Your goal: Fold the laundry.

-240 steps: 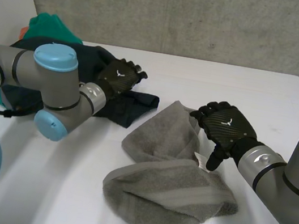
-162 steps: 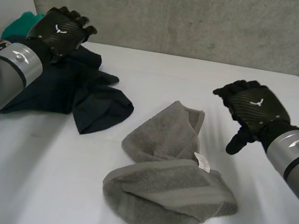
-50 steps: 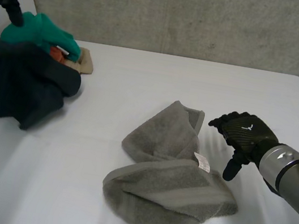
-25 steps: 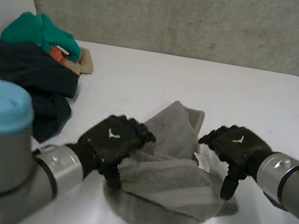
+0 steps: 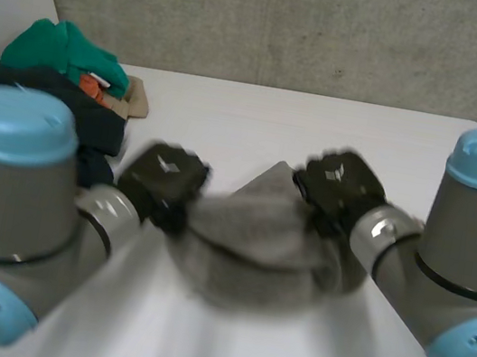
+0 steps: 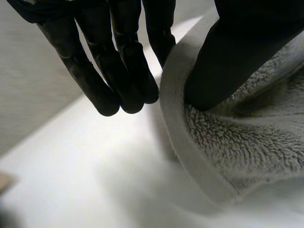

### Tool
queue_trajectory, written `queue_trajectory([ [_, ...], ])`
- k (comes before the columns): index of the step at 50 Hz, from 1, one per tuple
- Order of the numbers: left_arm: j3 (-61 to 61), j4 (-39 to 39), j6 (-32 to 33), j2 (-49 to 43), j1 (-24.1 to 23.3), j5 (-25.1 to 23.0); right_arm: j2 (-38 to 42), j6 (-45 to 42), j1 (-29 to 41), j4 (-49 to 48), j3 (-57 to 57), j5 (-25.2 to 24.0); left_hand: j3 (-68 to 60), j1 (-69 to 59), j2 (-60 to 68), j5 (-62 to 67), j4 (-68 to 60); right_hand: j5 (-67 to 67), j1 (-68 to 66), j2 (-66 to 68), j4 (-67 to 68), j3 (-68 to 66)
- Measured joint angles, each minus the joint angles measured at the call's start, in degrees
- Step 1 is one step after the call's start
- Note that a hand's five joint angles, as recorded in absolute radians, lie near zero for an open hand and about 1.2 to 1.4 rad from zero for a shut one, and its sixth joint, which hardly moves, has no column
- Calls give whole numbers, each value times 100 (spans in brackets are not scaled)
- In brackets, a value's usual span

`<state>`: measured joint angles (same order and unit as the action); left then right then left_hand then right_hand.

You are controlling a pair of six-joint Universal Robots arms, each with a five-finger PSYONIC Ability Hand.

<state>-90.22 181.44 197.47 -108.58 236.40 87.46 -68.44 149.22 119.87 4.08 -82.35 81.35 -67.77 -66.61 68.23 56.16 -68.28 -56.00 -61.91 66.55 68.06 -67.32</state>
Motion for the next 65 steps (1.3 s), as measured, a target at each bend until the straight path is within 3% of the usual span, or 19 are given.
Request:
queue_trajectory([
  [4,74,44,-49,259,473,402,93,228,292,-687,379,-4,0,0,0,1,-1,0,0,0,0,-47],
  [9,-181,10,-192,436,1158,613,707,585,931,-1801,778,-471,0,0,0,1,-7,255,126,-410,-497,434],
  [11,-344,-18,-268,451,1355,545,1014,604,1134,-2065,884,-625,305,302,-385,-251,329,2209,2088,-2462,-2340,2421],
  [13,-490,-42,-344,457,1518,448,1284,537,1272,-2208,987,-648,1504,1611,-1613,-1364,1556,4276,4074,-4409,-4362,4315],
  [15,-603,-60,-410,470,1665,349,1465,417,1337,-2254,1078,-517,2012,2155,-2071,-1864,2071,5220,4890,-5368,-5405,5350],
  [16,-646,-70,-437,484,1732,305,1519,349,1335,-2246,1126,-368,3308,3460,-3439,-3172,3387,5335,4966,-5497,-5569,5523],
  [24,-620,-69,-487,793,1979,103,917,582,734,-1655,1265,799,4668,4553,-4723,-4586,4765,5335,4967,-5516,-5648,5572],
  [28,-424,-44,-451,900,1880,-61,469,979,305,-956,1305,874,4915,4743,-4972,-4816,4978,5335,4967,-5516,-5648,5572],
  [32,-131,-54,-309,741,1538,-423,270,1165,-110,96,1451,580,5032,4878,-5090,-4933,5085,5335,4967,-5516,-5648,5572],
  [36,131,-110,170,287,1054,-730,489,746,-409,1035,1695,162,5032,4877,-5090,-4932,5085,5335,4967,-5516,-5648,5572],
  [41,240,-188,896,-192,487,-805,933,-235,-643,1497,1906,-209,5018,4857,-5073,-4882,5074,5171,4831,-5264,-5413,5344],
  [48,301,11,1662,-761,-118,-524,1751,-1217,-763,1197,1978,-789,3945,3728,-3996,-3765,3980,4563,4205,-4709,-4808,4713],
  [51,373,253,1886,-999,-223,-260,2088,-1295,-723,871,1980,-1014,3116,2850,-3106,-2964,3152,4053,3665,-4192,-4292,4209],
  [53,414,414,2015,-1110,-250,-82,2266,-1265,-677,641,1984,-1096,1823,1588,-1854,-1676,1859,3726,3321,-3814,-3945,3872],
  [57,450,627,2168,-1182,-257,131,2478,-1129,-586,292,1990,-1149,893,805,-863,-766,925,3289,2846,-3309,-3499,3418],
  [58,452,730,2220,-1158,-253,203,2582,-1018,-525,87,1997,-1143,145,293,-155,-60,146,2797,2343,-2789,-3000,2882],
  [60,437,823,2245,-1090,-244,253,2677,-894,-460,-124,2008,-1109,11,293,-16,-7,7,2127,1705,-2141,-2326,2240],
  [62,409,878,2225,-971,-233,275,2738,-781,-411,-308,2026,-1019,3,293,-9,-7,4,548,117,-540,-752,683],
  [65,319,912,2087,-653,-194,287,2658,-602,-389,-487,2025,-737,3,293,-9,-7,4,-98,-278,71,-18,-12],
])
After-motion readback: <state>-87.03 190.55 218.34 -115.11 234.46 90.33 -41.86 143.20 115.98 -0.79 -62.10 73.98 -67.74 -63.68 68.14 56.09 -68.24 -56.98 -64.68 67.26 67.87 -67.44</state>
